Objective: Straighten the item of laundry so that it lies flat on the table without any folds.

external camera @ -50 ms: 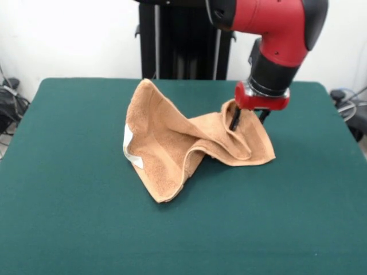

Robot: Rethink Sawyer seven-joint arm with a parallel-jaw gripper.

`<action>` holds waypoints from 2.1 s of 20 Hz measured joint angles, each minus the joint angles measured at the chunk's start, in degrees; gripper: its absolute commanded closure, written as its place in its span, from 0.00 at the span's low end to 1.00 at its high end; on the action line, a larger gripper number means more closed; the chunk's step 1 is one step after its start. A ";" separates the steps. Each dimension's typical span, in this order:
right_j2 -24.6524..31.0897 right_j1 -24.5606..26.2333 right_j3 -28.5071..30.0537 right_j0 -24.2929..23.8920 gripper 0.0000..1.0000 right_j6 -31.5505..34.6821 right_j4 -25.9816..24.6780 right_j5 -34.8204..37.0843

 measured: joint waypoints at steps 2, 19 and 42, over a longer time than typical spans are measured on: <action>-0.02 0.15 0.00 0.08 0.00 0.00 0.03 0.00; -0.30 -2.56 0.02 0.83 0.00 0.00 2.83 0.77; -2.97 -7.16 -0.02 0.29 0.00 0.00 5.41 7.50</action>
